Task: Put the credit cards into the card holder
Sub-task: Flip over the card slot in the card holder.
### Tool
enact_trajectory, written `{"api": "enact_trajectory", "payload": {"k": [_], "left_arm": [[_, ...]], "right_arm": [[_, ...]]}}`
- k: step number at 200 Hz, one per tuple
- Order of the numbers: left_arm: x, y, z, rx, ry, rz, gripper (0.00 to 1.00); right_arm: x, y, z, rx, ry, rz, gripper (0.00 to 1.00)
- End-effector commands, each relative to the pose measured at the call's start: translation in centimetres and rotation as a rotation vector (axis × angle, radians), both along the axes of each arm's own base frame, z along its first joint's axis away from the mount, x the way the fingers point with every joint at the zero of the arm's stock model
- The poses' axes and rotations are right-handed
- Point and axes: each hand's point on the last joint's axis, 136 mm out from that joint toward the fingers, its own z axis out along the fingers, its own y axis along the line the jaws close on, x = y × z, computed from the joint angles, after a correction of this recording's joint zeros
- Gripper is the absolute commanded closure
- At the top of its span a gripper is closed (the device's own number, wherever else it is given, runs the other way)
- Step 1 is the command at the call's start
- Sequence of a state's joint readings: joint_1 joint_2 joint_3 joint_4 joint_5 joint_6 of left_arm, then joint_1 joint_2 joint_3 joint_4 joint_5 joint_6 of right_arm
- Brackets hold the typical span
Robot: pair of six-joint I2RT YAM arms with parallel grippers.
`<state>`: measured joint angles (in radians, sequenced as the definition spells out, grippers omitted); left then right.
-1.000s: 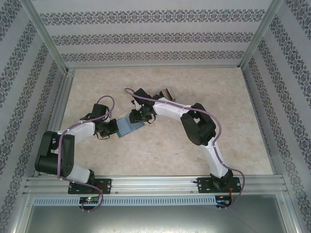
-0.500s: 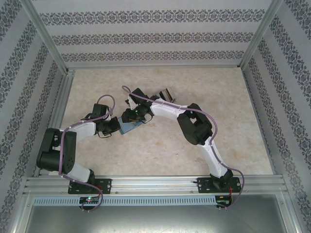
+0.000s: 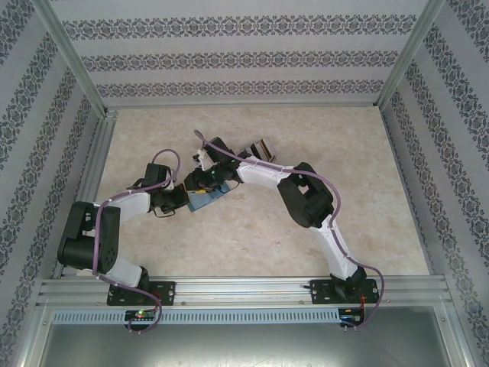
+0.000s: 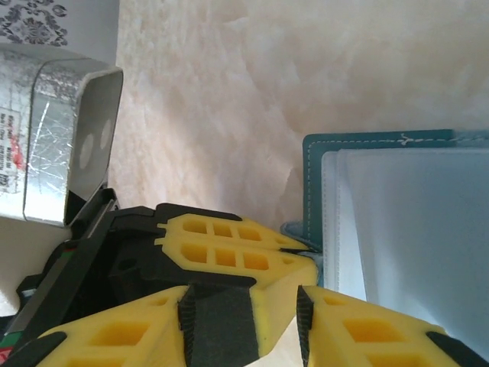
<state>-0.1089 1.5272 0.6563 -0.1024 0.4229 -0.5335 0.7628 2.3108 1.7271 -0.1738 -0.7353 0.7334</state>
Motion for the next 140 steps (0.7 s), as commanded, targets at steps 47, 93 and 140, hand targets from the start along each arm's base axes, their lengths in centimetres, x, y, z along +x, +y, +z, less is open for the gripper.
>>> {"api": "enact_trajectory", "payload": {"k": [47, 93, 140], "left_arm": [[-2.6, 1.1, -3.6, 0.051, 0.127, 0.034, 1.0], [-2.6, 1.1, -3.4, 0.046, 0.126, 0.035, 1.0], [-2.6, 1.2, -2.2, 0.054, 0.108, 0.032, 1.0]], "right_arm": [[-0.5, 0.8, 8.4, 0.297, 0.11, 0.052, 0.57], [1.1, -1.7, 10.5, 0.308, 0.093, -0.018, 0.58], [4.6, -9.5, 8.4, 0.008, -0.142, -0.226, 0.58]]}}
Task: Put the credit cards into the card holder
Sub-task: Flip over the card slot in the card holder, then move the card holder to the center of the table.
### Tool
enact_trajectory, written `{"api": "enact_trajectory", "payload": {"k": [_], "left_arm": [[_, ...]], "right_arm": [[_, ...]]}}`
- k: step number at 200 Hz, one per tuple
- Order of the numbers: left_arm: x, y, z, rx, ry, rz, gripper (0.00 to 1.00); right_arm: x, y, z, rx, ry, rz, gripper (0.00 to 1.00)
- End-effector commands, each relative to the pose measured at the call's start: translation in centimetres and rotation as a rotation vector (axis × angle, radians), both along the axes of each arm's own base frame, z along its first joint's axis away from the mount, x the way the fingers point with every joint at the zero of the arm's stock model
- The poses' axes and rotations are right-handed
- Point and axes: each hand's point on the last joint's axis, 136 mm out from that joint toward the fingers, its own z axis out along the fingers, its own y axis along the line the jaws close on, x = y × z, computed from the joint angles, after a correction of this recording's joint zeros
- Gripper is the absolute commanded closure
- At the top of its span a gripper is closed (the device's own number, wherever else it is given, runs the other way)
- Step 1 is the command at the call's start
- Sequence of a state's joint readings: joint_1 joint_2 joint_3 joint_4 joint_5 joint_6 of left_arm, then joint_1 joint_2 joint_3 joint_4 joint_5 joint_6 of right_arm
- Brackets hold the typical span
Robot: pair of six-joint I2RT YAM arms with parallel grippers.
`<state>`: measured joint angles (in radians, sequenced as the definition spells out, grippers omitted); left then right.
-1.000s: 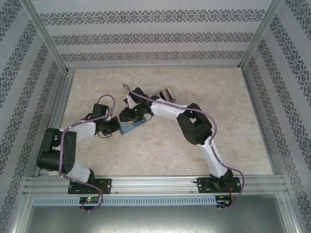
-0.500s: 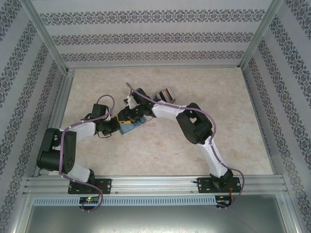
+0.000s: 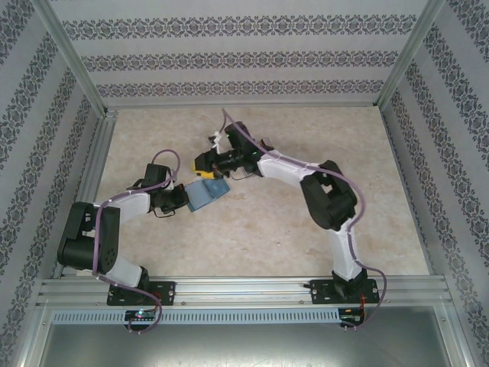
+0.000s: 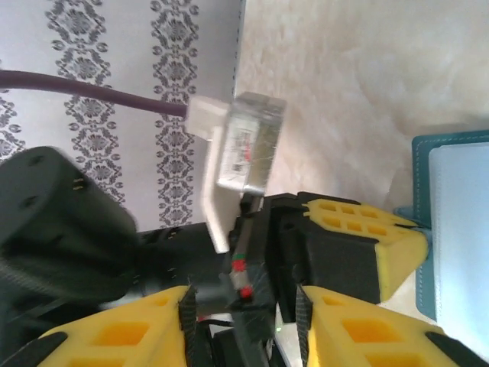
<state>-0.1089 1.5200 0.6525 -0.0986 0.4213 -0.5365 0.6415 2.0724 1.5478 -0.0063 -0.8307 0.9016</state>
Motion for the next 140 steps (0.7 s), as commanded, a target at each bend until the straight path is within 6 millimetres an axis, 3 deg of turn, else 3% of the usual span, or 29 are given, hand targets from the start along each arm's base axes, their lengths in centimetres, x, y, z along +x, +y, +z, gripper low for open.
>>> {"api": "enact_trajectory", "payload": {"k": [1, 46, 66, 93, 140], "left_arm": [[-2.5, 1.2, -2.3, 0.055, 0.113, 0.028, 1.0], [-2.4, 1.4, -1.4, 0.072, 0.1, 0.025, 1.0], [-2.4, 1.6, -1.2, 0.079, 0.104, 0.023, 0.91], [-2.3, 1.9, -0.3, 0.098, 0.093, 0.029, 0.75], [-1.8, 2.2, 2.6, 0.116, 0.044, 0.032, 0.66]], "right_arm": [[1.9, -4.7, -0.8, -0.197, -0.14, -0.113, 0.58], [4.0, -12.3, -3.1, -0.541, -0.273, -0.213, 0.57], [5.0, -15.4, -3.4, -0.64, -0.297, -0.254, 0.57], [6.2, -18.6, -3.1, -0.721, -0.325, -0.302, 0.56], [7.5, -22.3, -2.9, -0.807, -0.34, -0.34, 0.55]]}}
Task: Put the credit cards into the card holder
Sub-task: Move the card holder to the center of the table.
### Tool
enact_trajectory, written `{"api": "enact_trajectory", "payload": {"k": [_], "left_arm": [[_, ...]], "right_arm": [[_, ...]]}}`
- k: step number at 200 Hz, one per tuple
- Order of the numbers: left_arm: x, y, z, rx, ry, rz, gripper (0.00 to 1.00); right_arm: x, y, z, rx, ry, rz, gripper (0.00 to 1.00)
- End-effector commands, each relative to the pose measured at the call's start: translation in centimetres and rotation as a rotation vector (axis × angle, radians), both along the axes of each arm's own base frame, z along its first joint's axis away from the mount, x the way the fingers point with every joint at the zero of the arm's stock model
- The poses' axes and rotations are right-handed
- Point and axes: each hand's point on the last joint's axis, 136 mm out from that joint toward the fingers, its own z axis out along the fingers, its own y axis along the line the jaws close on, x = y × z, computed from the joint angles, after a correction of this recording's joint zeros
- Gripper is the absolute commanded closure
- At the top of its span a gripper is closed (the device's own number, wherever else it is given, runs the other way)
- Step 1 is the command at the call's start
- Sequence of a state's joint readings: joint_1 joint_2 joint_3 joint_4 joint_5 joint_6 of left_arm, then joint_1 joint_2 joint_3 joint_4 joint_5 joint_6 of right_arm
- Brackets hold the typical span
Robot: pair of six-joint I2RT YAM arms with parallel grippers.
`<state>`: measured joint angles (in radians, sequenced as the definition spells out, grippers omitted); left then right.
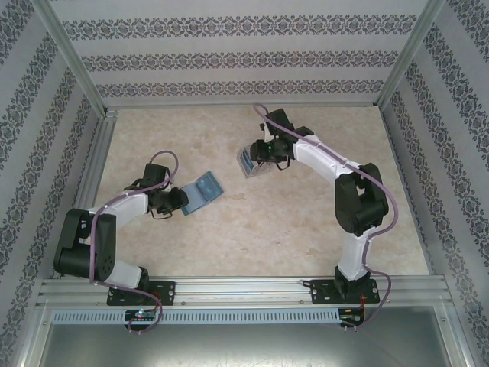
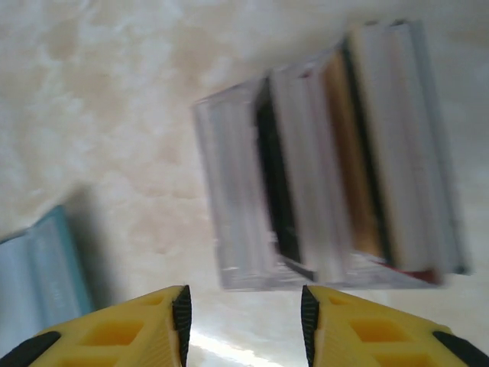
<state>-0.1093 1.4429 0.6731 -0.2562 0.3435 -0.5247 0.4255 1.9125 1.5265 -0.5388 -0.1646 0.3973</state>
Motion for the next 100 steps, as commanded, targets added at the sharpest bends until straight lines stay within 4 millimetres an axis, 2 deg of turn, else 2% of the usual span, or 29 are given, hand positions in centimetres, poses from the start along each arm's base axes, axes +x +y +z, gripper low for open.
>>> {"api": "enact_trajectory", "payload": {"k": [1, 36, 66, 100], "left_arm": [[-0.2, 0.7, 1.8, 0.037, -0.004, 0.004, 0.66], [0.1, 1.0, 4.5, 0.05, -0.048, 0.007, 0.6], [0.8, 0.8, 6.7, 0.039, -0.091, 0.006, 0.59], [1.8, -0.3, 8.1, -0.026, -0.121, -0.005, 0.59]], "right_arm": [[0.3, -2.3, 1.7, -0.072, -0.043, -0.008, 0.55], [1.0, -3.8, 2.5, -0.062, -0.063, -0.039, 0.54], [1.9, -4.7, 2.9, -0.086, -0.079, -0.044, 0.51], [2.9, -4.6, 1.5, -0.14, -0.038, -0.006, 0.47]]}}
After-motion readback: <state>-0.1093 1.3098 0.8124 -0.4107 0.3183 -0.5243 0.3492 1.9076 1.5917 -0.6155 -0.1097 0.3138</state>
